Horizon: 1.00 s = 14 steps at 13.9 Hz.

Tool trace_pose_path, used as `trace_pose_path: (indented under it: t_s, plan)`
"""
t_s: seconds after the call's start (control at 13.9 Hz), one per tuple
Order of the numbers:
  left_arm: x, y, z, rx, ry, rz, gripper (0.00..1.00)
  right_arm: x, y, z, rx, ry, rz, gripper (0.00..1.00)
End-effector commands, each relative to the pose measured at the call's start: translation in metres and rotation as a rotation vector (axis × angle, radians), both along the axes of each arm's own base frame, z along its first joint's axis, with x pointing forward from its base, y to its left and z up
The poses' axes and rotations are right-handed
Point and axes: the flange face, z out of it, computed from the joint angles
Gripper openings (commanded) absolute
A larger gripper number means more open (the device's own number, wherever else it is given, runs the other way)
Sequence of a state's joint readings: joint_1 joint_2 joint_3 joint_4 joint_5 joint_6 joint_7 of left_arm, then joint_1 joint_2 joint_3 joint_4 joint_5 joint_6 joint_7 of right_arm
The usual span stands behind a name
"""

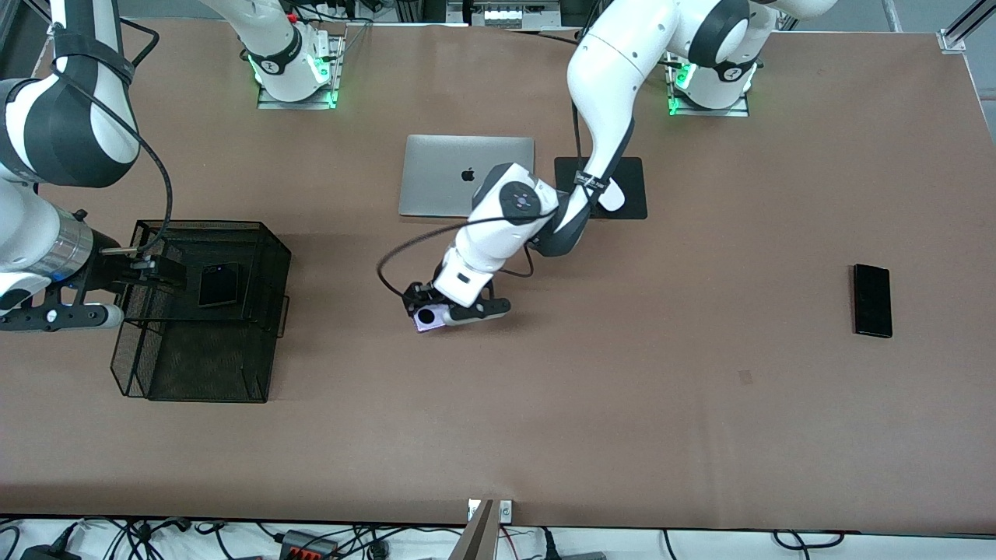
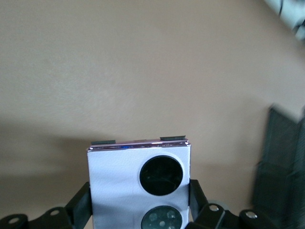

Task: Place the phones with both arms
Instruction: 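Carry the lavender flip phone to mid-table with the left gripper and release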

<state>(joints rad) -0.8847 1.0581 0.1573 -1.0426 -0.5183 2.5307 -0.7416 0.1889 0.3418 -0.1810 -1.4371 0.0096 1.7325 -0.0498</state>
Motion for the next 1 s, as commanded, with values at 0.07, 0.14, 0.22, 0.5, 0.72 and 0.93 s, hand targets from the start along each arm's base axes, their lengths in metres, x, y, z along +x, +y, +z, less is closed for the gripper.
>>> trace_pose_path:
  t_s: [0.07,0.14,0.22,0.5,0.72,0.93]
  plan:
    - [-0.015,-0.018,-0.007,0.104,-0.055,-0.147,0.45,-0.003,-0.006,0.004,0.016,-0.002,-0.032,1.0]
    - [-0.016,-0.017,-0.017,0.131,-0.067,-0.163,0.45,-0.003,-0.007,0.005,0.017,-0.009,-0.035,1.0]
    - [-0.022,-0.022,-0.023,0.144,-0.072,-0.182,0.45,-0.002,-0.006,0.004,0.024,-0.012,-0.036,1.0]
    - [-0.038,-0.029,-0.059,0.206,-0.087,-0.215,0.5,0.001,-0.003,0.002,0.075,-0.019,-0.047,1.0]
    - [-0.037,-0.029,-0.065,0.197,-0.109,-0.203,0.79,0.003,-0.003,-0.004,0.067,-0.016,-0.046,1.0]
    - [-0.037,-0.03,-0.058,0.18,-0.107,-0.194,1.0,0.002,0.0,-0.004,0.049,-0.01,-0.031,1.0]
